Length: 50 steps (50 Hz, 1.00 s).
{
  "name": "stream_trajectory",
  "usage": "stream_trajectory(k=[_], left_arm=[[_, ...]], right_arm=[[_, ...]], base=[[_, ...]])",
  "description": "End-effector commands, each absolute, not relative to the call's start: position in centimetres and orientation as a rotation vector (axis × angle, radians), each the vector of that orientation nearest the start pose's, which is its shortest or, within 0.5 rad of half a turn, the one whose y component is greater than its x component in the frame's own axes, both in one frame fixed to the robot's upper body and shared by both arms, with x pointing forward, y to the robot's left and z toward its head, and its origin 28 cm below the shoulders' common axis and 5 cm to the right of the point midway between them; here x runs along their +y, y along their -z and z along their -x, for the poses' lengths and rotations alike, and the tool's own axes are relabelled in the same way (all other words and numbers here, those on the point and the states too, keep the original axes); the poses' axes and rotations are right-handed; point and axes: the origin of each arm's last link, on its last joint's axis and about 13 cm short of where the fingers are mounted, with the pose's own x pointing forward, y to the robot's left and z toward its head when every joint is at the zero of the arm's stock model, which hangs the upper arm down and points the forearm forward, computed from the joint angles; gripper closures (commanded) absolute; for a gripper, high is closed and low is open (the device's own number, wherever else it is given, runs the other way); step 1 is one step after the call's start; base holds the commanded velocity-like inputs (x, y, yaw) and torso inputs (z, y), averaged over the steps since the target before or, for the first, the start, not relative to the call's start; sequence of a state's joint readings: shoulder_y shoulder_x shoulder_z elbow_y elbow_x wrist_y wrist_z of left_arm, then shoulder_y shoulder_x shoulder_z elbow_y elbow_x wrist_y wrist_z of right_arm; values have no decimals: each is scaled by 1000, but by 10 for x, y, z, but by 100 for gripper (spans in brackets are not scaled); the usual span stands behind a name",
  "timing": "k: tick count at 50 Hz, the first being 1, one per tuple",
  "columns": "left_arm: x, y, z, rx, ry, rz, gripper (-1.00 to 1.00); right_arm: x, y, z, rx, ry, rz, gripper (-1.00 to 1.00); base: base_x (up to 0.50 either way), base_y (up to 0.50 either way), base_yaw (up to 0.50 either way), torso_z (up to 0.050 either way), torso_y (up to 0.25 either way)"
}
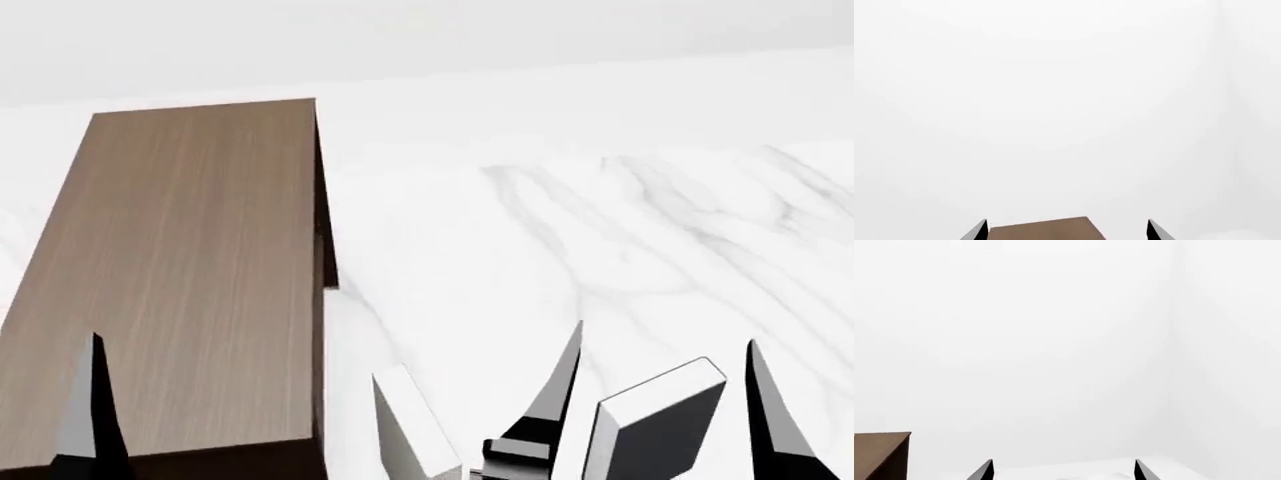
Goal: Pick up the book in the middle and place it on the cabinet shelf.
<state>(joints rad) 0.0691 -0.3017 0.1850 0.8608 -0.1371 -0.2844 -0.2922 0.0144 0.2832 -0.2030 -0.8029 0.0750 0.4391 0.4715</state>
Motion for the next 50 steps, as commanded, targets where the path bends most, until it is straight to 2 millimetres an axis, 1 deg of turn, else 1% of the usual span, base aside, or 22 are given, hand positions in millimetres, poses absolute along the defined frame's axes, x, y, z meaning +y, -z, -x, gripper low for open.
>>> stream_trajectory(k=[1,25,28,33,35,36,37,38,40,41,42,45,46,47,48,49,50], left_arm=[[203,-150,-160,-448,60,-63,-100],[203,-152,-159,-454,48,-35,-100],[204,-152,-159,-417,28,-15,-100],[203,-148,-161,-376,26,16,-100],[202,-148,-161,-372,29,19,-100],[202,-148,-161,-370,30,20,-100],[202,-148,-161,-370,30,20,-100],[202,-148,-162,-363,24,9,-100],[203,-147,-162,-357,18,19,-100],[204,-147,-163,-354,16,17,-100],[204,-146,-162,-352,14,19,-100],[204,-145,-163,-340,6,17,-100],[204,-145,-163,-341,8,24,-100],[204,-145,-163,-340,8,25,-100],[204,-145,-163,-342,9,26,-100],[203,-146,-163,-344,12,27,-100],[203,-145,-163,-344,13,27,-100]], right_arm=[[-95,-143,-178,-359,168,103,-100],[-95,-142,-179,-355,165,104,-100],[-95,-143,-180,-349,158,85,-100],[-96,-153,-176,-365,173,79,-100],[-98,-163,-174,-381,200,70,-100],[-97,-168,-175,-386,182,41,-100],[-97,-169,-176,-386,182,41,-100],[-92,-179,-181,-383,108,-53,-100],[-88,-188,-188,-377,84,-78,-100],[-86,-195,-195,-367,76,-74,-100],[-83,-206,-208,-353,92,-42,-100],[-80,-223,-224,-353,90,-54,-100],[-79,-237,-240,-344,78,-16,-100],[-78,-243,-244,-357,63,-13,-100],[-77,-252,-251,-369,49,-5,-100],[-76,-265,-265,-354,61,7,-100],[-76,-269,-271,-361,58,25,-100]], base=[[0,0,0,42,-188],[0,0,0,42,-178],[0,0,0,3,0],[0,0,0,0,0],[0,0,0,0,0],[0,0,0,0,0],[0,0,0,0,0],[0,0,0,0,0],[0,0,0,0,0],[0,0,0,0,0],[0,0,0,0,0],[0,0,0,0,0],[0,0,0,0,0],[0,0,0,0,0],[0,0,0,0,0],[0,0,0,0,0],[0,0,0,0,0]])
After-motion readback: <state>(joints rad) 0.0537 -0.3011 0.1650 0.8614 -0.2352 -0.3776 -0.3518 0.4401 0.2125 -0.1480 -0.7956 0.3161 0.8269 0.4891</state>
